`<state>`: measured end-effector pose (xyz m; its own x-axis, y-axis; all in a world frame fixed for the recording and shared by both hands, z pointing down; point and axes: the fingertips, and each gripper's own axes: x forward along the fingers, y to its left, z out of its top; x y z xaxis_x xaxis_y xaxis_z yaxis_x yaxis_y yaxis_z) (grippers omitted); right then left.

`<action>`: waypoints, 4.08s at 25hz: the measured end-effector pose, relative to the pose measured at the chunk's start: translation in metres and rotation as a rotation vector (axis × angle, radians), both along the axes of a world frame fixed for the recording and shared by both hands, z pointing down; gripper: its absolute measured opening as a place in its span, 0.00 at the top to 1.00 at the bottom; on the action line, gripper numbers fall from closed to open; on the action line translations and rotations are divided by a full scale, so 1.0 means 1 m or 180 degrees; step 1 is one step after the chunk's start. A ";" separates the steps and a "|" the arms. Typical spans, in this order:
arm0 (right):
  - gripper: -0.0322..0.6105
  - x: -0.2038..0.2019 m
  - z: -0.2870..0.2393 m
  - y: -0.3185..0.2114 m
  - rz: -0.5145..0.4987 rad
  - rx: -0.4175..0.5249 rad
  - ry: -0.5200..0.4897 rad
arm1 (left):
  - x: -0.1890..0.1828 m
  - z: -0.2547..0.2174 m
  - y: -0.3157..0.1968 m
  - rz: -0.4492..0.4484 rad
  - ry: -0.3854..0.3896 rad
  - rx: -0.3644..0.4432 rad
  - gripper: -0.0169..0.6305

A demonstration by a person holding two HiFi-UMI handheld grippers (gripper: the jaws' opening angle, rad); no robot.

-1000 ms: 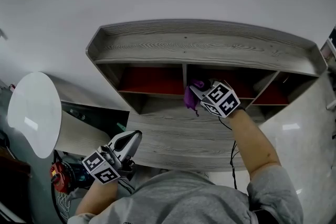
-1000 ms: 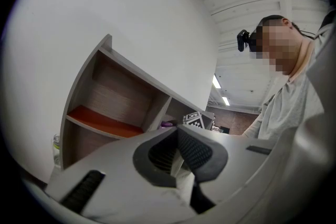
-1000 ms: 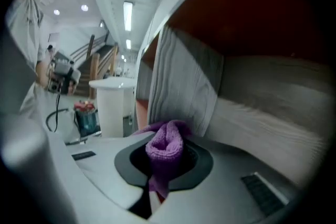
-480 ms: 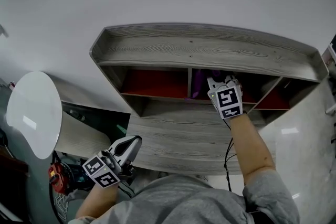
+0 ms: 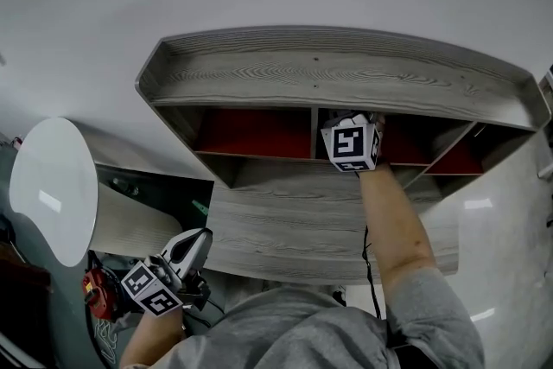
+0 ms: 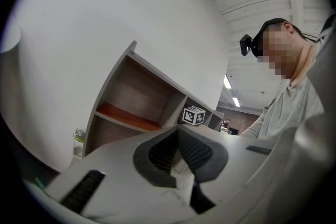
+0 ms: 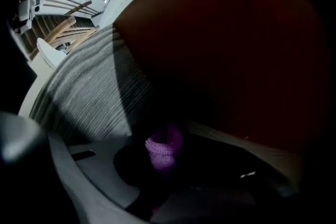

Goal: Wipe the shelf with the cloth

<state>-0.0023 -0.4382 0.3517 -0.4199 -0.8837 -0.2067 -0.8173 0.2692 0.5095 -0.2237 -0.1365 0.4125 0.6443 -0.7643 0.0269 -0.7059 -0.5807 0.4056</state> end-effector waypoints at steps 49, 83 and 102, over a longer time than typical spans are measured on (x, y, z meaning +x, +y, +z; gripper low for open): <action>0.89 0.213 0.145 -0.007 0.1896 -0.1662 0.3472 | 0.021 -0.003 -0.011 0.0185 0.0382 0.0087 0.92; 0.88 0.253 0.007 0.043 0.3947 -0.0330 0.3017 | -0.018 0.012 -0.050 0.1341 0.0414 -0.0096 0.92; 0.89 0.236 0.111 0.073 0.2935 -0.2158 0.2826 | -0.031 0.019 -0.050 0.1256 0.0666 -0.0223 0.92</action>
<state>0.2333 -0.3653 0.4622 0.5774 -0.7256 0.3744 -0.3182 0.2224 0.9216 -0.2543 -0.1863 0.4311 0.8831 -0.4600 -0.0920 -0.3345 -0.7550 0.5640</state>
